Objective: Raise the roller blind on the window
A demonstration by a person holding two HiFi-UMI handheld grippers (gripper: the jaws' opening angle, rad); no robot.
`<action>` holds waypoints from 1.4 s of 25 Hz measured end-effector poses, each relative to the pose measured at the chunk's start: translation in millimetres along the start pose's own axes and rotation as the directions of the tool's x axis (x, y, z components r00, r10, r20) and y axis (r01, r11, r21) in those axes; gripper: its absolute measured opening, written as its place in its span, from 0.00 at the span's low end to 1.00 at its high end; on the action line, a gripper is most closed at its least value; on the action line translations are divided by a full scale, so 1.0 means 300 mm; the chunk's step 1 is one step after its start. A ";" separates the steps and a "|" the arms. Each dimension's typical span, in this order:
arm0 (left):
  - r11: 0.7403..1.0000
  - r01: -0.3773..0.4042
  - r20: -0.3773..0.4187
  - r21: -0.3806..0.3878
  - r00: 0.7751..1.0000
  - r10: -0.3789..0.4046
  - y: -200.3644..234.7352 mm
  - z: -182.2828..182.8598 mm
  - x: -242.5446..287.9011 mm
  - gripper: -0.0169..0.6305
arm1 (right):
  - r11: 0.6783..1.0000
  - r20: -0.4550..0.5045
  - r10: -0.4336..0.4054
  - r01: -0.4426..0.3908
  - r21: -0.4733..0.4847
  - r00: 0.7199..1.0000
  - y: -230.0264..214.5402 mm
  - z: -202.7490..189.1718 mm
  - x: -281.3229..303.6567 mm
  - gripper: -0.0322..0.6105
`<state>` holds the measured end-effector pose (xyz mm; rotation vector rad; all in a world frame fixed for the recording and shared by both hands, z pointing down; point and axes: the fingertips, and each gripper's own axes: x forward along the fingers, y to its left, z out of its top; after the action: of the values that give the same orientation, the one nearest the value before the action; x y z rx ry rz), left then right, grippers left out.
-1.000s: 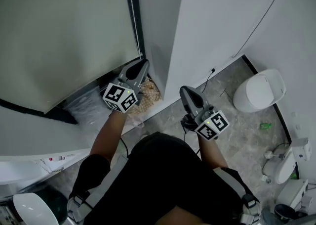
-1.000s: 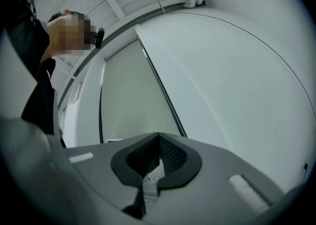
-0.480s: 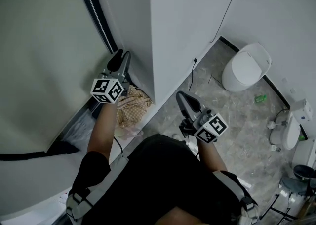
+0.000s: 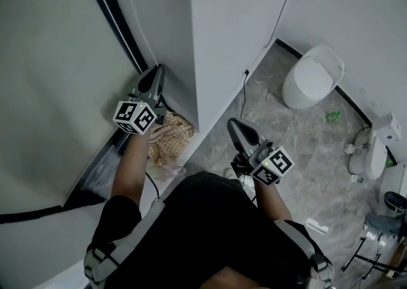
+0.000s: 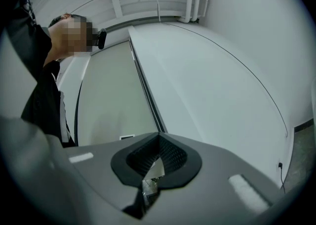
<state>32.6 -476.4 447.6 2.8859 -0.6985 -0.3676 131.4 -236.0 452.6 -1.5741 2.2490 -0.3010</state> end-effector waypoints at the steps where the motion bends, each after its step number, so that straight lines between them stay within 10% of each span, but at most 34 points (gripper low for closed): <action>1: 1.000 0.002 0.002 -0.005 1.000 -0.002 -0.012 0.000 -0.007 0.03 | 1.000 -0.003 0.008 -0.008 -0.001 1.000 0.002 0.001 0.000 0.06; 16: 0.998 -0.053 0.012 0.040 0.999 0.053 -0.252 0.046 -0.260 0.03 | 0.950 -0.102 0.303 -0.309 -0.049 0.948 0.116 0.056 0.161 0.06; 30: 0.943 -0.319 0.058 0.092 0.947 0.314 -0.532 0.079 -0.508 0.03 | 0.649 -0.113 0.760 -0.757 0.082 0.639 0.448 0.140 0.260 0.20; 35: 0.946 -0.306 0.029 0.105 0.952 0.305 -0.623 0.064 -0.528 0.03 | 0.588 -0.068 0.809 -0.801 0.111 0.584 0.572 0.214 0.286 0.26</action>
<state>-28.8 -239.7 423.5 2.8079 -1.1821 -0.3149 -14.2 -253.7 313.3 -0.3466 2.7282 -0.1910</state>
